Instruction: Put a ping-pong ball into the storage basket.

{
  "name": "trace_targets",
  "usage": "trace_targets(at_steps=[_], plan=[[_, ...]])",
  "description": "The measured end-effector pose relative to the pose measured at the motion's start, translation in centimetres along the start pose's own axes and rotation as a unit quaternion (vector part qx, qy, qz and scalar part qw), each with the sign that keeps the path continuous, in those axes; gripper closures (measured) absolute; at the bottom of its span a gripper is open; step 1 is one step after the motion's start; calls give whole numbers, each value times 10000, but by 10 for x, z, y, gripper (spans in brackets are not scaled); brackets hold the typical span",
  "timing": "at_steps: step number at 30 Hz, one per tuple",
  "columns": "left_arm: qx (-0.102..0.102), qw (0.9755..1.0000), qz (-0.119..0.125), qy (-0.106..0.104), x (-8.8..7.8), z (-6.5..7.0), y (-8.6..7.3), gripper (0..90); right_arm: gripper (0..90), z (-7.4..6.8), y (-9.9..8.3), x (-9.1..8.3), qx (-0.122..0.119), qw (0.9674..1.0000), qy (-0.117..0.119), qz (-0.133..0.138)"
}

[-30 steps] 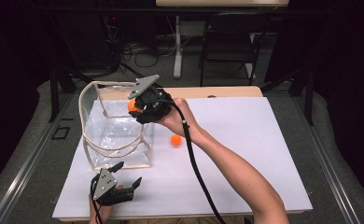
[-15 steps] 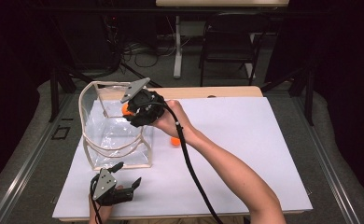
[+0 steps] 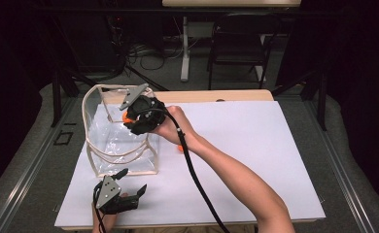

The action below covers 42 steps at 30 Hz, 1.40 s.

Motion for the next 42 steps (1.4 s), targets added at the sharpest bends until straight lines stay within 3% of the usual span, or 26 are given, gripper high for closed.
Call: trace_targets(at_steps=[21,29,42], plan=[[-68,10000,21,41,-1,-4,-1,156,509,-9,-7,19,-15,9998,116,-188],[-114,9999,44,53,-1,-4,-1,156,509,-11,-7,28,-151,9987,69,-476],[-81,9999,107,70,-5,-5,2,156,505,-18,-8,41,-10,9980,154,-608]])
Point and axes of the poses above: each handheld gripper's, and its own axes: x roughly forward along the jaws, y roughly out of its top, z roughly to its right, the point moved 9 cm from there along x, roughly forward along the jaws, and after that the axes turned 7 degrees about x, right-handed, at the moved point
